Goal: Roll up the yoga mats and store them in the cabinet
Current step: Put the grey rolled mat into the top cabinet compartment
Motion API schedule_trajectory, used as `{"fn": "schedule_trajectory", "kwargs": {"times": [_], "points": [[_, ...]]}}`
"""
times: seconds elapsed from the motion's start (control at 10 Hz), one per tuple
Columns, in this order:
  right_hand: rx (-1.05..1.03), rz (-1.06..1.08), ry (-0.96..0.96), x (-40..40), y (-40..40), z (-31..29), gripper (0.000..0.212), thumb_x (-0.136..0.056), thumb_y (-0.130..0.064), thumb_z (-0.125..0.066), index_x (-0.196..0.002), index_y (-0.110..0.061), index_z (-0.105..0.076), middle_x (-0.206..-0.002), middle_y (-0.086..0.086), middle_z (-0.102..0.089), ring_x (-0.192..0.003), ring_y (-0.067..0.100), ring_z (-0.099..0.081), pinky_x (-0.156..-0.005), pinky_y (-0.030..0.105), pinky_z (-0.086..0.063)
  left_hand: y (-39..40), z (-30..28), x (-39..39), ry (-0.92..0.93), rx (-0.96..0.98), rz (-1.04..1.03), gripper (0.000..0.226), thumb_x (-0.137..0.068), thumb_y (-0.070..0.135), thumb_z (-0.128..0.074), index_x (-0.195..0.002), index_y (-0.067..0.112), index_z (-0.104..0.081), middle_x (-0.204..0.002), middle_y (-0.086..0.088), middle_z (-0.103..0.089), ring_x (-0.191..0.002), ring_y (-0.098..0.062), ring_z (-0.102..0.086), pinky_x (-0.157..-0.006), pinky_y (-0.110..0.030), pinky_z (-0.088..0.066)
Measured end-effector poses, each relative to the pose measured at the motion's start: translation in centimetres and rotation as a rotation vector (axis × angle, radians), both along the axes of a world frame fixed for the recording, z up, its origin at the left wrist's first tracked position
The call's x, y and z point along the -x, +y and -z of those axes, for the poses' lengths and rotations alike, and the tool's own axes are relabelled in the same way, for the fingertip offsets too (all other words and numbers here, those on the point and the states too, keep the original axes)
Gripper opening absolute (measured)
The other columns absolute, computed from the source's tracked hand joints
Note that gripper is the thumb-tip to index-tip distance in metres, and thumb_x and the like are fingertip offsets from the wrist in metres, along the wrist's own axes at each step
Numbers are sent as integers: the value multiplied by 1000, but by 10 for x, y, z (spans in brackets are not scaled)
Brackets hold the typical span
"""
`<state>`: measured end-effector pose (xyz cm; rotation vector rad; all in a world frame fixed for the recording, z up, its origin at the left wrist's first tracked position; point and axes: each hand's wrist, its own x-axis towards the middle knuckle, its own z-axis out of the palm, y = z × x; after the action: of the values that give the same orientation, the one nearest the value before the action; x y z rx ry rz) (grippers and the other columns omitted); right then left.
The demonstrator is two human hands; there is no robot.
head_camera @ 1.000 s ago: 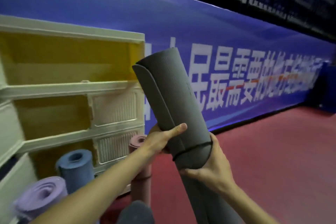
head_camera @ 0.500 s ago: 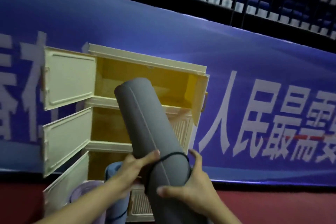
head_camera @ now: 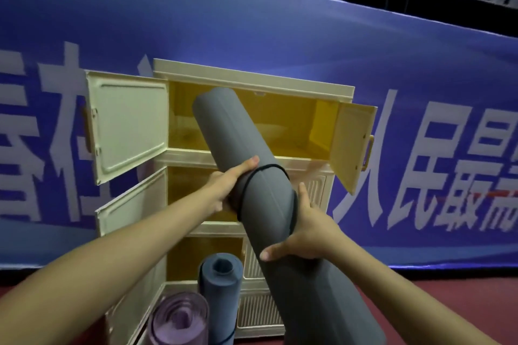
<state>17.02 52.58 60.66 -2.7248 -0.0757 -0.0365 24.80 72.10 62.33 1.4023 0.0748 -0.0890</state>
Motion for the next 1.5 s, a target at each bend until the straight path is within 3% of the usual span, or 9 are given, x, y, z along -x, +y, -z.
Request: {"fn": "schedule_trajectory", "kwargs": {"times": [0.2,0.3,0.6,0.8,0.9,1.0,1.2,1.3,1.5], "points": [[47,-5,-82,-36,9,-24,143,-36,-68,-87,-151,-38,-6,-127,-4,-54,-110,19,-59,-88,38,-58,16,-15,-28,-32,12,76,124,-62,67,-87,-156,10,-31,-154,-15,-47,-137,-44,-47,-103,-68,-45],[84,-44,-40,-61,-2,-60,130,-41,-64,-87,-150,-33,-22,-132,-4,-51,-119,20,-54,-96,38,-54,18,-23,-45,-43,93,80,117,-72,61,-83,-160,14,-22,-160,-16,-38,-142,-47,-39,-102,-69,-42],[218,-220,118,-134,-55,-125,126,-51,-51,-94,-155,-38,-25,-150,-4,-42,-136,27,-45,-111,53,-44,-7,-15,-78,114,390,101,106,-82,38,-83,-162,19,-16,-164,-17,-28,-145,-49,-33,-103,-72,-40],[54,-232,151,-142,-116,-130,107,-59,-40,-94,-149,-33,-37,-140,0,-53,-116,17,-59,-101,39,-53,-21,-27,-68,29,332,187,110,-76,20,-91,-159,13,-20,-165,-20,-20,-148,-43,-31,-110,-57,-45],[42,-263,117,-140,-127,-128,95,-65,-29,-95,-141,-38,-38,-135,-5,-54,-117,14,-57,-102,38,-51,-29,-22,-83,-185,-530,98,145,-60,44,-97,-161,10,1,-163,-21,-20,-145,-38,-34,-117,-48,-39],[89,-317,51,-141,-126,-123,109,-51,-44,-97,-142,-44,-38,-133,-11,-53,-119,13,-56,-104,41,-51,-31,-3,-93,-766,-1624,-285,115,-75,34,-84,-149,25,3,-148,-16,-19,-133,-36,-25,-109,-50,-30],[117,-402,37,-146,-131,-122,109,-52,-46,-96,-142,-48,-34,-133,-11,-54,-117,13,-58,-100,41,-55,-13,-23,-132,-982,-1902,-67,136,-69,56,-81,-158,30,18,-169,-13,14,-156,-37,13,-122,-66,2],[56,-403,117,-152,-134,-127,109,-58,-49,-94,-146,-48,-31,-136,-8,-51,-119,17,-57,-103,42,-52,-8,-44,-143,-1042,-1861,32,129,-63,57,-85,-160,26,-6,-163,-7,-24,-152,-31,-23,-121,-63,-18],[37,-250,191,-159,-196,-123,104,-66,-77,-75,-152,-35,-33,-155,-6,-42,-129,11,-47,-112,36,-43,10,-60,-171,-1075,-1966,-15,114,-61,64,-81,-154,27,-25,-157,-4,-32,-147,-29,-33,-120,-64,-23]]}}
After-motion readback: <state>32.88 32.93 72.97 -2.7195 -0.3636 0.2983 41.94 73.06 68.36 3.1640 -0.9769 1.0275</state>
